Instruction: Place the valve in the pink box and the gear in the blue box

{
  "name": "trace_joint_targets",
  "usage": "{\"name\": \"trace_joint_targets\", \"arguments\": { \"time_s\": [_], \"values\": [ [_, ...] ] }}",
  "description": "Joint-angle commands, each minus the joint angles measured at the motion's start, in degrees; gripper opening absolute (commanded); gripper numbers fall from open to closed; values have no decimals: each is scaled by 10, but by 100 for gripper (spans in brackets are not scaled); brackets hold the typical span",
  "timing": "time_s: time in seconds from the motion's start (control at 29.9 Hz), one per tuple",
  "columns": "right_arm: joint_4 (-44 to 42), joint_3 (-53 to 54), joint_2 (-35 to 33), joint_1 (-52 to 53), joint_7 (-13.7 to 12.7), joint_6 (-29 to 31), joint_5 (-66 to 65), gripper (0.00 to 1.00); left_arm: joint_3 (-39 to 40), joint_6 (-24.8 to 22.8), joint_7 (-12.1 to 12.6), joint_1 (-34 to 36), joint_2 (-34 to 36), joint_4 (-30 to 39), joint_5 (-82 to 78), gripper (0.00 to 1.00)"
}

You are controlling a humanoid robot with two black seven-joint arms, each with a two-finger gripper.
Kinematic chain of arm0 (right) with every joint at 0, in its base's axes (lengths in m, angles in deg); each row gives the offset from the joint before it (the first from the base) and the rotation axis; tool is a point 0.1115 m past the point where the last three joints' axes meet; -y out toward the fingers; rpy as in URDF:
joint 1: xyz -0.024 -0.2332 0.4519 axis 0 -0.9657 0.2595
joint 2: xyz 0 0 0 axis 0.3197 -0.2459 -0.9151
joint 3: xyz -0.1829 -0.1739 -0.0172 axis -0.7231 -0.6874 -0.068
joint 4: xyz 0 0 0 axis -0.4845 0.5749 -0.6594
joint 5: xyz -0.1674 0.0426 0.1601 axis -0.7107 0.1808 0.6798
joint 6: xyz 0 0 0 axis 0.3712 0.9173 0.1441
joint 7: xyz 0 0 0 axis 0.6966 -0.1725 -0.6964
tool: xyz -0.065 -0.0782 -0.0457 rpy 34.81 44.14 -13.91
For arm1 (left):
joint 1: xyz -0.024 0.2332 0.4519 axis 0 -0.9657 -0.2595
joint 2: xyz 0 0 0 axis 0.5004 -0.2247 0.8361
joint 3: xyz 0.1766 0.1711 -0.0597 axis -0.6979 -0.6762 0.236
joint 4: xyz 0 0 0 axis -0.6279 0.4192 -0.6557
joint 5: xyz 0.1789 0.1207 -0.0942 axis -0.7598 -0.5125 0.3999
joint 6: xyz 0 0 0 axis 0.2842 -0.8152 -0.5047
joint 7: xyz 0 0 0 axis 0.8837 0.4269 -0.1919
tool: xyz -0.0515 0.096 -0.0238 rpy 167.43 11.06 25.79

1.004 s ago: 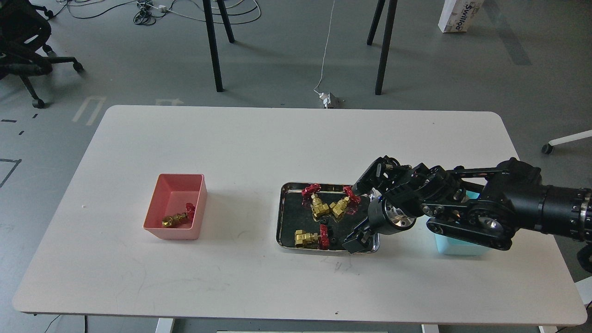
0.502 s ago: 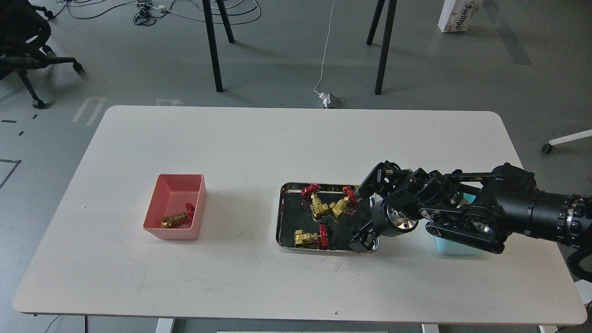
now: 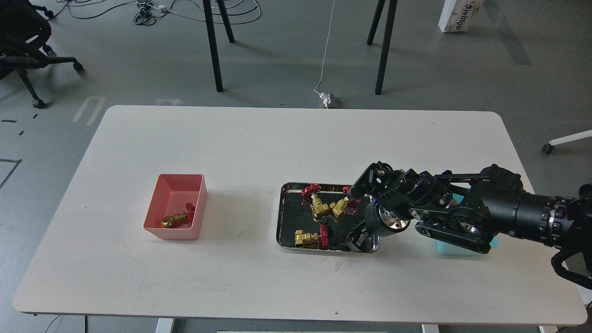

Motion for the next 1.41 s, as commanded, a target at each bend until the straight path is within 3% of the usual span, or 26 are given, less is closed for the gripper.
{"name": "trace_joint_targets", "arguments": {
  "time_s": [0.0,0.47,0.67,0.9,1.14,1.37],
  "values": [
    [-3,1,10,-1,-2,0,0,43,0,0,0,0,1,0,-1,91],
    [5,1,10,4,-7,0,1,14,-1,-1,0,-1,0,0,-2,91],
    [50,40,-5,23,-8,0,5,12,-1,-1,0,-3,-1,0,-3,91],
    [130,170,-164,35,-9,0,31,12,-2,-1,0,-6,-2,0,-3,91],
    [203,160,-363,-16,-3,0,58,12,-2,0,-1,-6,-2,-1,-3,91],
    [214,164,-408,-89,-3,0,54,12,-2,0,-1,-1,-3,0,-3,91]
  ]
}}
